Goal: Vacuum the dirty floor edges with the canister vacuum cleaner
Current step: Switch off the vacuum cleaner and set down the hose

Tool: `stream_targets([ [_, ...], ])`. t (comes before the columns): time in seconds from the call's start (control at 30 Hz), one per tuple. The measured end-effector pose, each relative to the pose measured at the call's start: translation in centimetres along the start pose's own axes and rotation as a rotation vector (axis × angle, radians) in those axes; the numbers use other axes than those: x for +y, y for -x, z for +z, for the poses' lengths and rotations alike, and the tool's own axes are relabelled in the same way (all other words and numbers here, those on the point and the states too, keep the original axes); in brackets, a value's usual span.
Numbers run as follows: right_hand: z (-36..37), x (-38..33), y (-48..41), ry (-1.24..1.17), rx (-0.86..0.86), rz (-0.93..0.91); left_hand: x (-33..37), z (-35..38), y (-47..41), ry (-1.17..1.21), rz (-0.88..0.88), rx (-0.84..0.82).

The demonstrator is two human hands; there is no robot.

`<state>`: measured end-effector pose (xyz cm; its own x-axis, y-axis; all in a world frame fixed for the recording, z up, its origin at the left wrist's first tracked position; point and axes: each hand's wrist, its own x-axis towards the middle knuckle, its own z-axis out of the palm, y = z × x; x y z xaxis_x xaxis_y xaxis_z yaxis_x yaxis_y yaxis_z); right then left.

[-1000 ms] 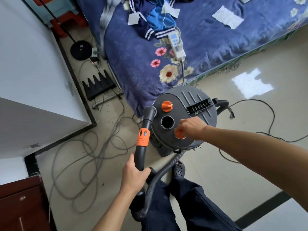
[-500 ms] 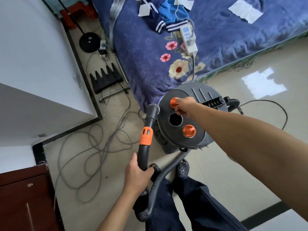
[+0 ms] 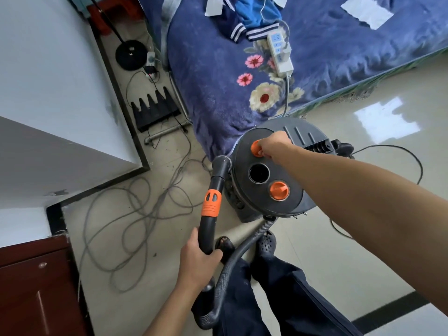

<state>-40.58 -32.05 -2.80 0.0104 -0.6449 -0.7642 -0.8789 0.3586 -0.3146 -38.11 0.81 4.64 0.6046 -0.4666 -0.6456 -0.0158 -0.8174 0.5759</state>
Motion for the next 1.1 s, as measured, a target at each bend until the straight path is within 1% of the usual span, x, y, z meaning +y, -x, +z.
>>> stream_targets([
  [0.07,-0.4,-0.3,0.5,0.119,-0.006,-0.045,0.1,-0.1,0.0,-0.011,0.000,0.007],
  [0.13,-0.7,-0.4,1.1,0.171,0.010,-0.076,0.2,-0.3,0.0,-0.006,0.011,0.016],
  [0.2,-0.8,-0.3,1.5,0.125,0.027,-0.094,0.5,-0.4,0.0,-0.006,0.018,0.024],
  [0.3,-1.3,0.9,1.8,-0.001,-0.059,-0.133,1.0,-0.7,0.5,-0.006,0.010,0.050],
  [0.4,-1.8,3.8,3.0,0.014,-0.089,-0.169,1.9,-1.1,1.1,-0.006,0.031,0.069],
  [0.6,-3.3,12.7,7.4,0.054,-0.034,-0.165,5.2,-2.4,2.8,0.009,0.092,0.077],
  [0.7,-4.4,16.6,9.9,0.098,-0.001,-0.172,7.7,-3.4,3.7,0.025,0.143,-0.012],
  [0.83,-6.6,19.7,12.6,0.097,0.134,-0.184,10.7,-4.4,4.9,-0.021,0.245,-0.185],
  [0.9,-7.6,20.6,14.1,0.018,0.196,-0.163,11.7,-4.9,5.9,0.002,0.276,-0.248],
  [1.0,-7.7,22.2,17.1,-0.246,0.232,-0.083,12.6,-5.5,8.0,0.126,0.280,-0.291],
  [1.03,-6.8,22.9,18.1,-0.315,0.210,-0.046,12.8,-5.7,8.4,0.194,0.267,-0.302],
  [1.1,-3.9,24.4,20.8,-0.411,0.096,0.053,13.2,-6.2,9.2,0.322,0.236,-0.335],
])
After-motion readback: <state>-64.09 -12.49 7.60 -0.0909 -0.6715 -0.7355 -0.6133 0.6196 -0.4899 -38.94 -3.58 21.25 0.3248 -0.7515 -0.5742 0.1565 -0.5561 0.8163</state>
